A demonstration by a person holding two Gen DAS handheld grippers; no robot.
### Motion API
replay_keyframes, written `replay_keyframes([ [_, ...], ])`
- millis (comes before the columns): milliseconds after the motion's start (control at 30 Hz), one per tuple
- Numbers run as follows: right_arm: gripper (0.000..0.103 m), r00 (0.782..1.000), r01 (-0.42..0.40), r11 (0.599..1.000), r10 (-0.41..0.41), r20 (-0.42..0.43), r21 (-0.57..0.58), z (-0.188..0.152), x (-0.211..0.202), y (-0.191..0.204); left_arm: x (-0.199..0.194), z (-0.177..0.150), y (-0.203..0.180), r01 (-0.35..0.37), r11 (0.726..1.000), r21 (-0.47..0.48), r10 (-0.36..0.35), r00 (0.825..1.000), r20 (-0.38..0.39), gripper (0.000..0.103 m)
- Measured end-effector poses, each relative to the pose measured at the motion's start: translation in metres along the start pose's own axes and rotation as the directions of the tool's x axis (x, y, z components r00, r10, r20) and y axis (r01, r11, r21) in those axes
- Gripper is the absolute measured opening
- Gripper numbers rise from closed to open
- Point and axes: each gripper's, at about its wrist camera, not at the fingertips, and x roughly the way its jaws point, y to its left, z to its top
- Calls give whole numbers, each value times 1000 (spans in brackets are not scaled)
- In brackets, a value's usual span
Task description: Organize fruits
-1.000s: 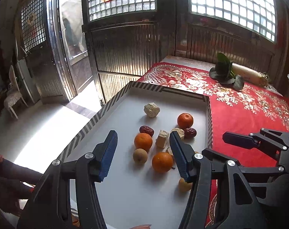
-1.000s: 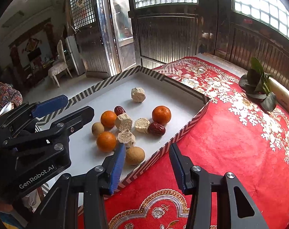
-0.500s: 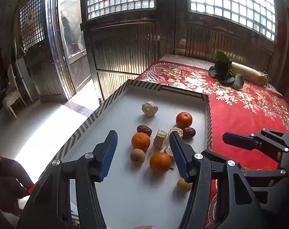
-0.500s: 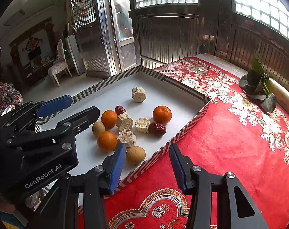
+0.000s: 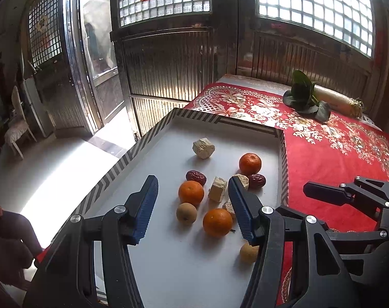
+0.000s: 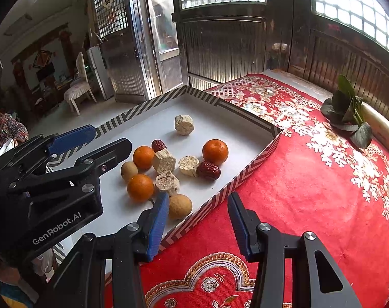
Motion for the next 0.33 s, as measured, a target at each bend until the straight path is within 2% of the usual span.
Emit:
replay_keyframes([
  [133,46,1000,2,1000,-2,0,5,-1,-1,-2,-3,-1,-2,-19,1000,12,18,999,28,57],
  [333,46,1000,20,999,-21,14,25,-5,-11,-13,-2,2,-10,-2,1000,12,2,1000,-6,57],
])
